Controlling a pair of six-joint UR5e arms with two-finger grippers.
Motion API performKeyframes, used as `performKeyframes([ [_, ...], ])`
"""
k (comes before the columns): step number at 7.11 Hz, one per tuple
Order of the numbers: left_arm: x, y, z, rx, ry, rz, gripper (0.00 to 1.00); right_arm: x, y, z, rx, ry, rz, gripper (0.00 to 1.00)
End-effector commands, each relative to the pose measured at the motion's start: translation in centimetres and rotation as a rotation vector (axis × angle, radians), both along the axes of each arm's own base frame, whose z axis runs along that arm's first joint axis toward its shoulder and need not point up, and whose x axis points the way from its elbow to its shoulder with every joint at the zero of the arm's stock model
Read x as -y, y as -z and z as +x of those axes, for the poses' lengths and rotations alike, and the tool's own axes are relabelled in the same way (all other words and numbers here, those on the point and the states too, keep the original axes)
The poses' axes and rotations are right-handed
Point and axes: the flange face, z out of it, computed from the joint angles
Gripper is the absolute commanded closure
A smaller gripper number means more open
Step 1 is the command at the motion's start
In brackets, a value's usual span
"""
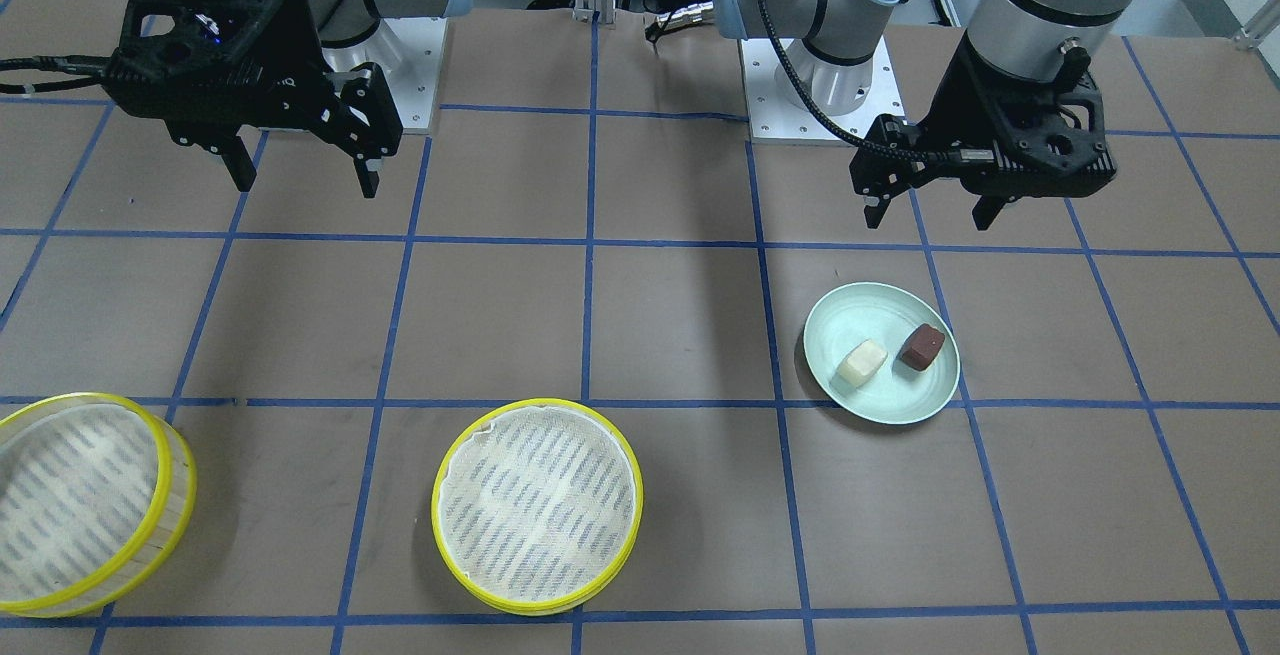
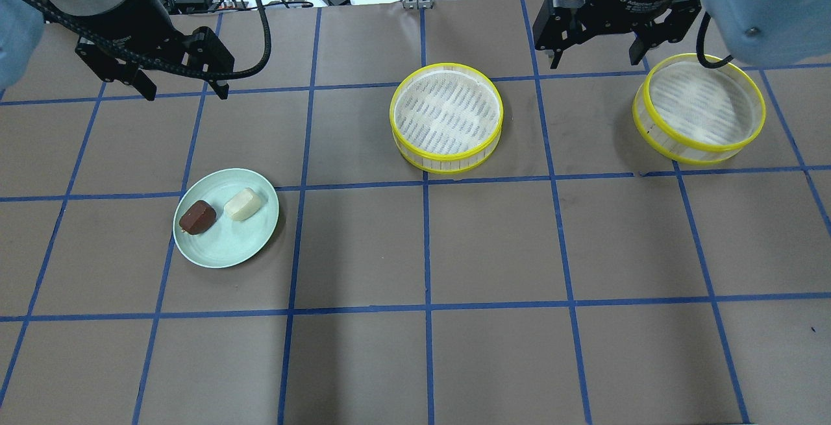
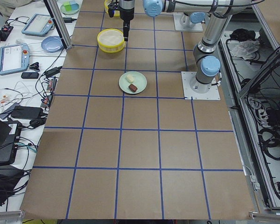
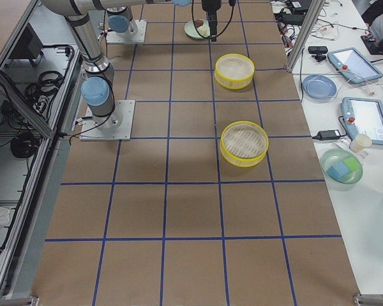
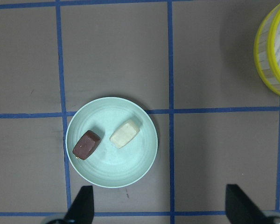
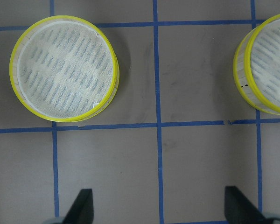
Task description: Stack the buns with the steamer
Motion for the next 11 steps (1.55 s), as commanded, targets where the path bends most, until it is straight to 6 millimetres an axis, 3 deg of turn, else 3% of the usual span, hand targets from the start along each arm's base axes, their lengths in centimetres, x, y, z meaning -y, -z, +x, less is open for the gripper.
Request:
performKeyframes([
  [1,0.0,0.1,0.0,0.003,-0.002,0.003,0.0,0.0,0.2,0.0,-0.001,-0.001,0.005,0.0],
  [3,-0.1,-0.1,0.1,0.006,-0.003,-0.001,0.0,0.8,0.4,-0.6,-0.003,-0.019,-0.009,0.0],
  [5,0.1,-0.1,0.9,0.01,-0.014,-0.008,0.0,4.2,2.3,-6.2,0.005,0.0,0.008,0.0],
  [6,0.3,-0.3,1.8,0.009,-0.036,-0.015,0.0,6.7,4.0,-10.0,-0.003,-0.02,-0.002,0.0],
  [7,0.7,0.0,4.0,0.007,-0.079,-0.009,0.0,9.4,5.8,-15.0,-0.029,-0.002,-0.037,0.0],
  [8,1.4,2.0,6.3,0.009,-0.107,0.034,0.0,11.4,9.7,-20.7,-0.02,-0.022,0.019,0.01],
  [9,2.2,6.4,6.7,-0.004,-0.123,0.07,0.0,13.4,12.6,-27.2,-0.023,0.007,0.026,0.01],
  [10,2.5,10.6,6.8,-0.01,-0.128,0.102,0.0,15.0,15.1,-32.4,-0.038,-0.034,0.023,0.01],
  [11,3.2,12.9,6.8,-0.017,-0.113,0.12,0.0,16.6,18.1,-36.0,-0.041,-0.022,-0.04,0.01],
])
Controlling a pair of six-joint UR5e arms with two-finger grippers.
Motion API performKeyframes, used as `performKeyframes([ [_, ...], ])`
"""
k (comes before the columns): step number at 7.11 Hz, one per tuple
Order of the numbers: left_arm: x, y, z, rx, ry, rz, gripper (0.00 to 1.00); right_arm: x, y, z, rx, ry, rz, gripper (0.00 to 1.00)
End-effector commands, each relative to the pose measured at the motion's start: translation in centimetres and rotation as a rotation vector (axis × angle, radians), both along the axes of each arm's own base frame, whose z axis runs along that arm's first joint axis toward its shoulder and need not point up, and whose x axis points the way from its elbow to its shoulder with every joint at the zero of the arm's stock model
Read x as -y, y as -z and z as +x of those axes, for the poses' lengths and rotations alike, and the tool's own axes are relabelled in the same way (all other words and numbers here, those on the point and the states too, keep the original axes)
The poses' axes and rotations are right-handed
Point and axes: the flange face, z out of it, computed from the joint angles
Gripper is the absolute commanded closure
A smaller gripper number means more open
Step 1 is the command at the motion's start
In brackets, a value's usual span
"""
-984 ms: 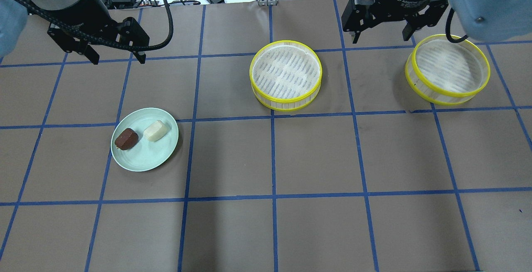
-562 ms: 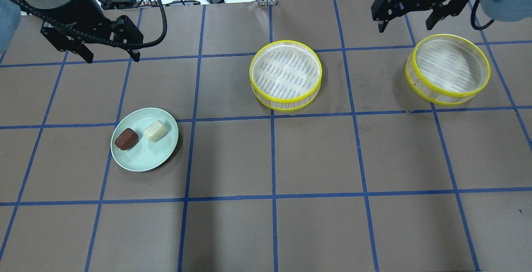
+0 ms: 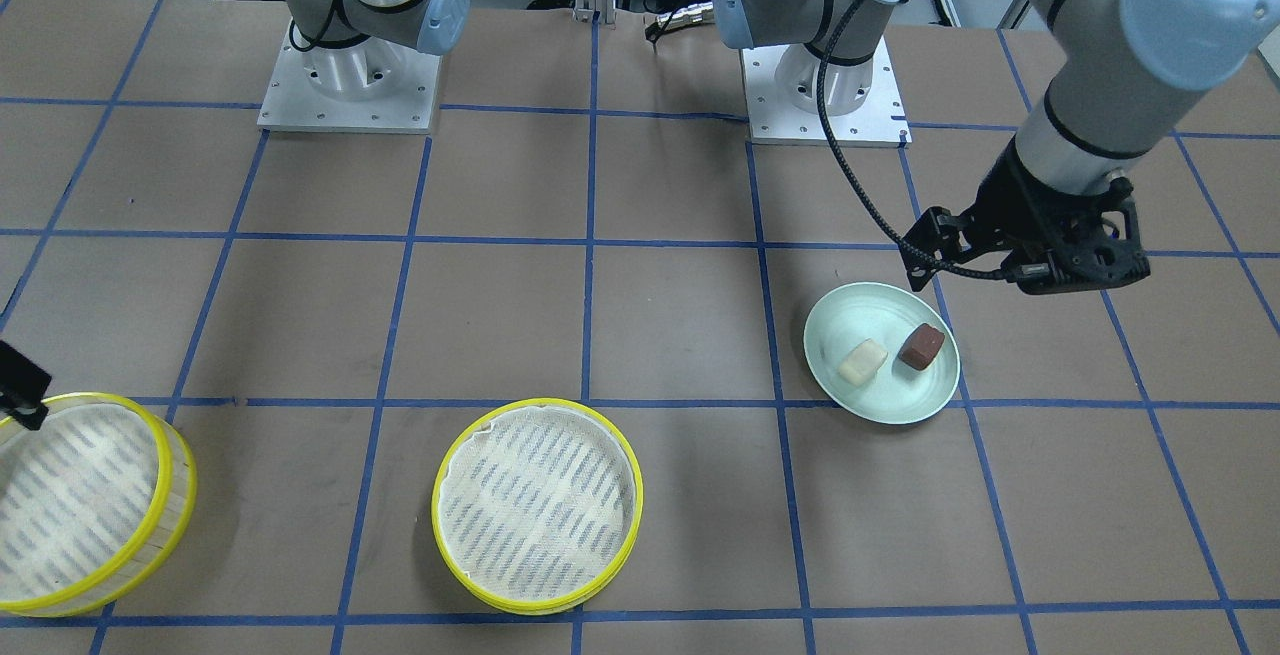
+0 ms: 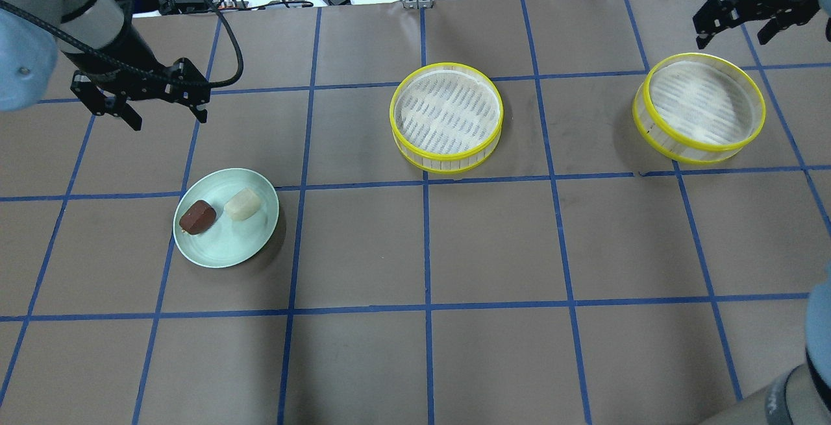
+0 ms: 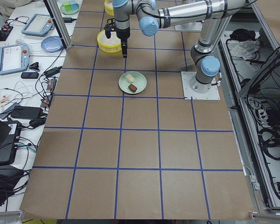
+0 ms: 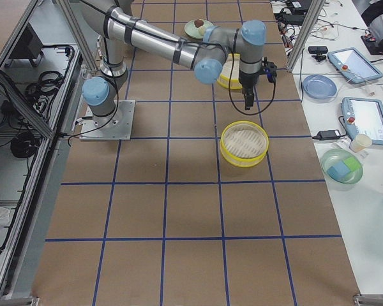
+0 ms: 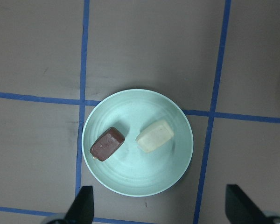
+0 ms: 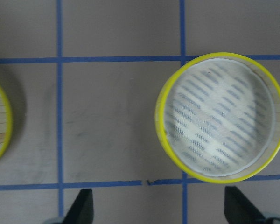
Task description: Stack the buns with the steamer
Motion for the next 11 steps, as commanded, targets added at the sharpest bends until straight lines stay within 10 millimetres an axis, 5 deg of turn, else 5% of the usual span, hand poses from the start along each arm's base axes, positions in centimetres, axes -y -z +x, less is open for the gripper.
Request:
performKeyframes([
  [1,0.9,5.5,0.3,-0.023,0.075,0.063,0.0,3.2,7.2,-7.6,-0.017,0.009,-0.073,0.01],
  [3,1.8,10.2,0.4,-0.057,0.255,0.143,0.0,3.6,13.1,-9.9,0.009,-0.036,-0.005,0.01],
  [6,3.4,16.6,0.4,-0.138,0.372,0.22,0.02,3.3,15.8,-12.3,-0.005,-0.105,0.018,0.12],
  [7,3.9,18.4,0.5,-0.142,0.38,0.226,0.02,3.3,16.5,-12.5,-0.012,-0.163,0.031,0.33],
  [9,4.1,20.3,0.6,-0.147,0.405,0.258,0.06,3.2,16.5,-12.6,-0.025,-0.212,0.039,0.6],
  [11,4.0,21.4,1.0,-0.156,0.387,0.289,0.27,3.0,16.7,-12.7,-0.044,-0.258,0.059,0.81],
])
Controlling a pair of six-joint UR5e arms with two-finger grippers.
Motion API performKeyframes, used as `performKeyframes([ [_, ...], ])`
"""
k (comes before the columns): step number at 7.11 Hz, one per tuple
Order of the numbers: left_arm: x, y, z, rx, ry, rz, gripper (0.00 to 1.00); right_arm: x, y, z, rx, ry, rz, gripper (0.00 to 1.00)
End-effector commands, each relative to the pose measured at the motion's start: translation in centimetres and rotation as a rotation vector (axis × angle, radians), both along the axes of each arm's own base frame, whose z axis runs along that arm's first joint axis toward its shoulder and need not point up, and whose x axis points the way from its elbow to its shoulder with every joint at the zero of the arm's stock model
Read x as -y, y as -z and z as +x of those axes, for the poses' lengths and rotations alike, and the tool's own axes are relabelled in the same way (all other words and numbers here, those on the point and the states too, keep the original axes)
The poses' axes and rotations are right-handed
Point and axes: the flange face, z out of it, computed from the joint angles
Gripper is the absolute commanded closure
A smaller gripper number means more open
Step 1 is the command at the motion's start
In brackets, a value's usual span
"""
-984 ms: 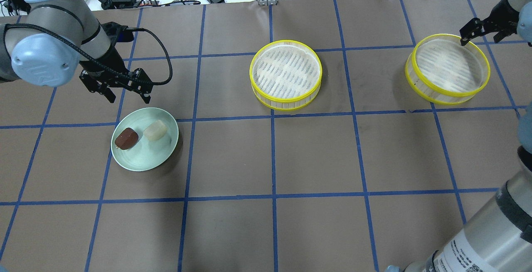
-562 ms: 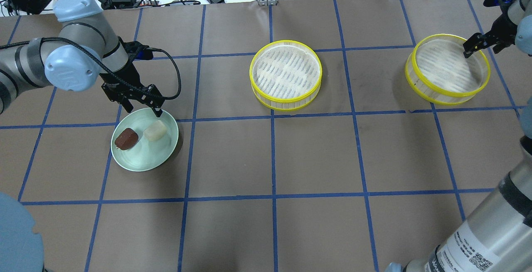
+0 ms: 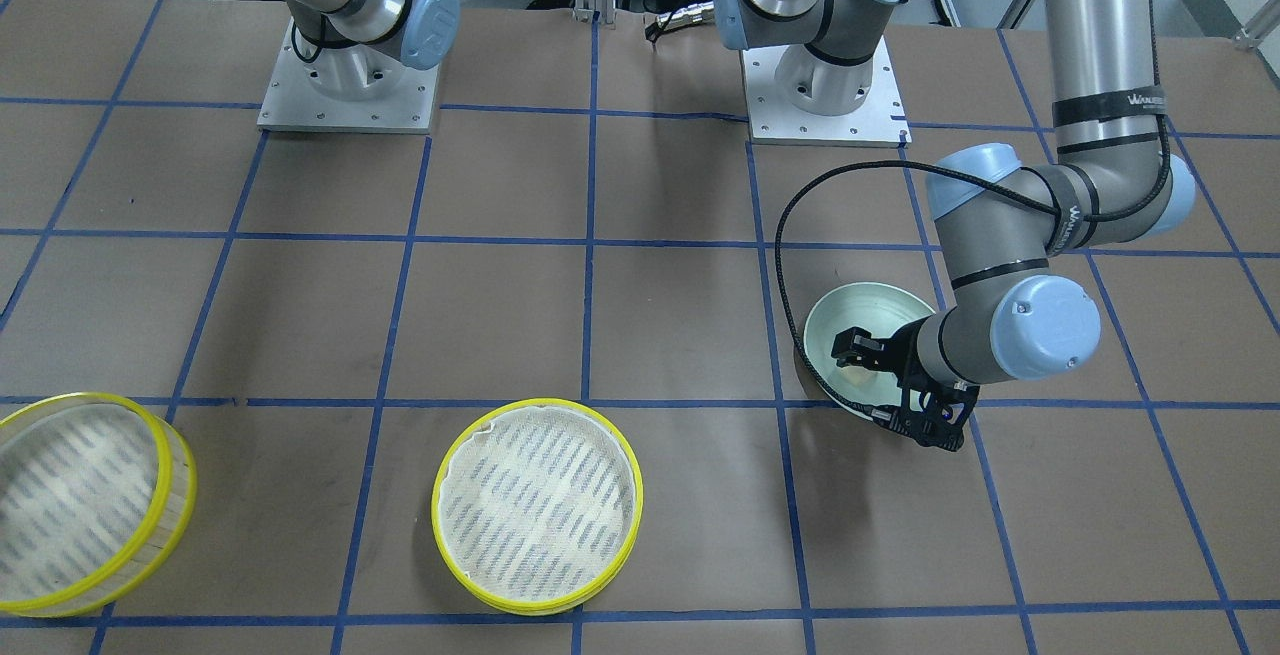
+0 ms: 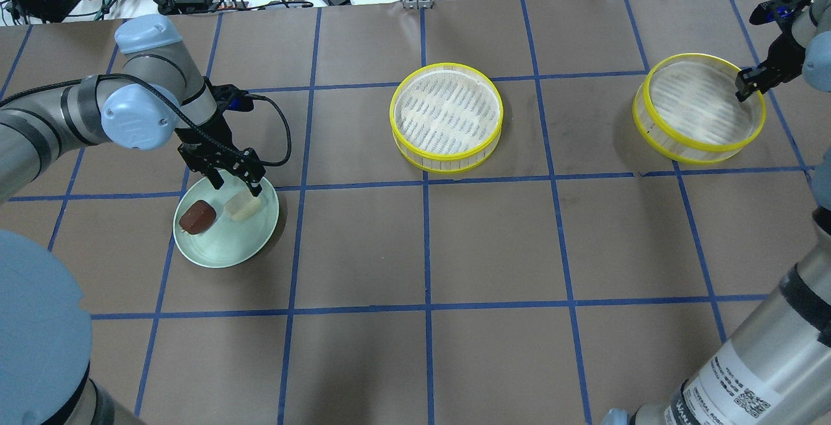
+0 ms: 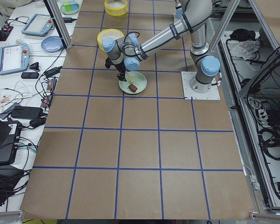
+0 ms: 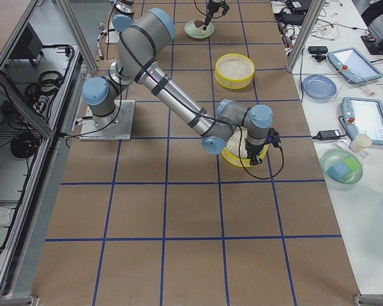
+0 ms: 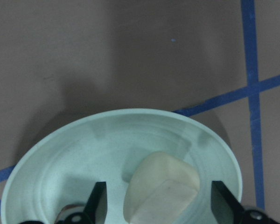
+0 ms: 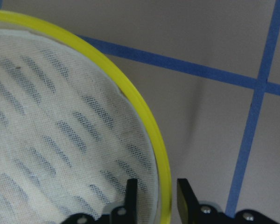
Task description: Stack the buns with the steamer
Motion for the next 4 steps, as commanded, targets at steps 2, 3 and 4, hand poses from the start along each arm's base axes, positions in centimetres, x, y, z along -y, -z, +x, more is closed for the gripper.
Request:
performKeyframes([
  [2,-0.7,1.8,0.1,-0.003,-0.015,0.041,1.0,-0.3,0.2,0.0,-0.003,-0.003,0.013,1.0],
  [3,-0.4,1.7,0.1,0.0,-0.027,0.03,1.0,-0.4,-0.3,0.0,-0.003,0.032,0.006,1.0],
  [4,0.1,1.0,0.1,0.014,-0.085,0.016,1.0,-0.5,-1.8,0.1,-0.009,0.055,-0.013,1.0],
])
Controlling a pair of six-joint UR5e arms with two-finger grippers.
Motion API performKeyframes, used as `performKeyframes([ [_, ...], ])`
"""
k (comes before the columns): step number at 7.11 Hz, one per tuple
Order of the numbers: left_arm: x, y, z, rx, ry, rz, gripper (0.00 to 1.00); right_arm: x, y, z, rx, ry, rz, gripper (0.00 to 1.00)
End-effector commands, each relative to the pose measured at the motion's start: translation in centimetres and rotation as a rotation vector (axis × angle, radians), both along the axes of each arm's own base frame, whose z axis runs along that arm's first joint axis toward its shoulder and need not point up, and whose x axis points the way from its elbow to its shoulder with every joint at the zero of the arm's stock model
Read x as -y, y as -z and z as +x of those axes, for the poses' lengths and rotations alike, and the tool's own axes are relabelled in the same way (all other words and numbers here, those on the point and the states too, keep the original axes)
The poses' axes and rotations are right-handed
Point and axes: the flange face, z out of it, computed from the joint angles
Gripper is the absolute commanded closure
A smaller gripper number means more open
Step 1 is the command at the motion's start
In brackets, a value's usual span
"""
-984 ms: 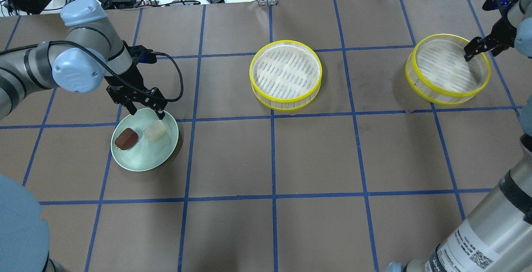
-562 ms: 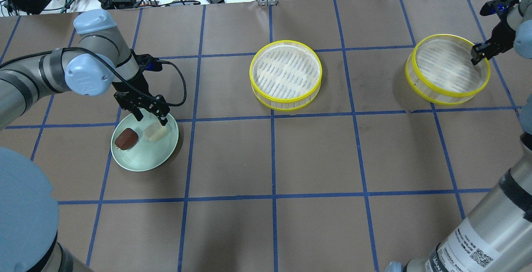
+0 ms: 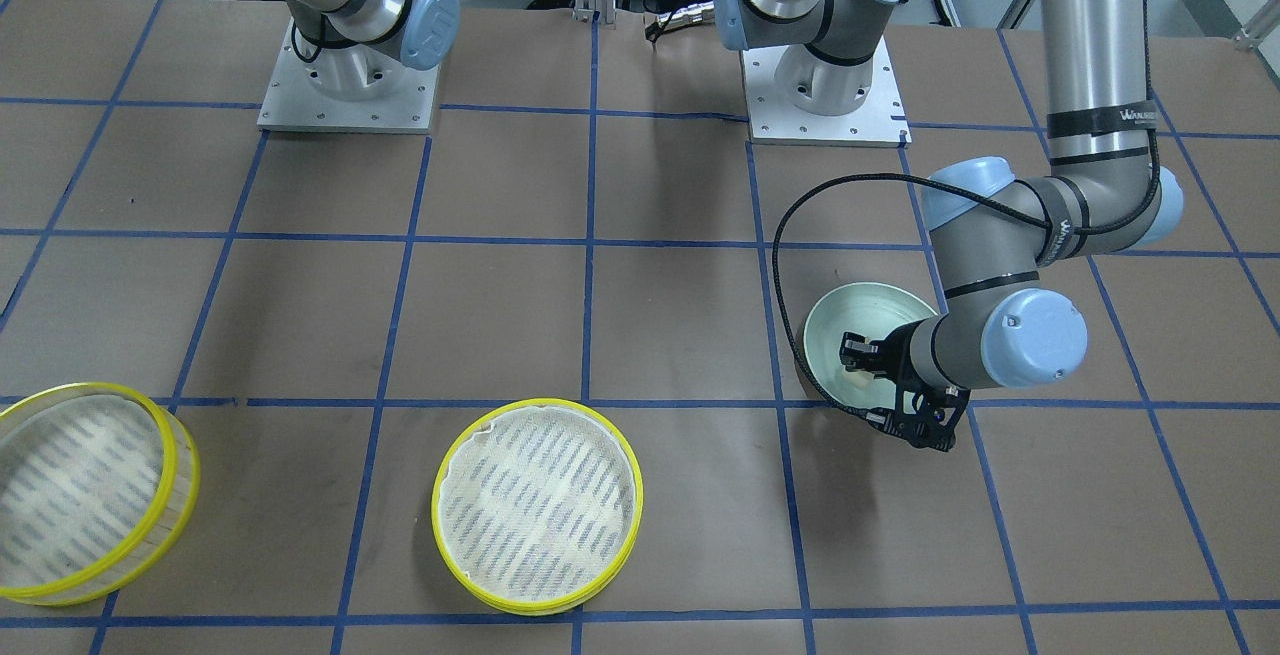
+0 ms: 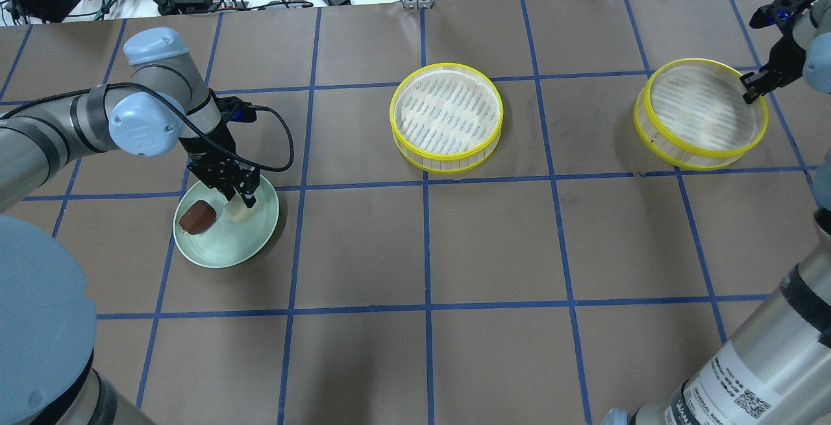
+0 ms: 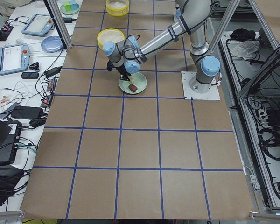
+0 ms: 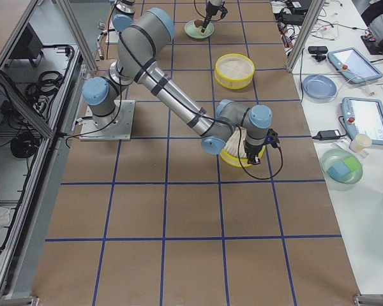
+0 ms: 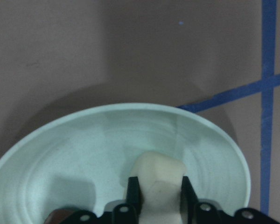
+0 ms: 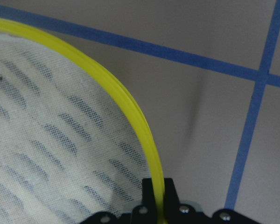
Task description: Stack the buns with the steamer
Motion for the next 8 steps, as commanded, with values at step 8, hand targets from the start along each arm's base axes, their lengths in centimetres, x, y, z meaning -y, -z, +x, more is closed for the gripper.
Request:
performKeyframes([
  [8,7.6,-12.9,-12.0,-0.169,-0.742,-0.371,1.0,-2.1,-9.9,3.6,0.016,0.154,-0.028,1.0],
])
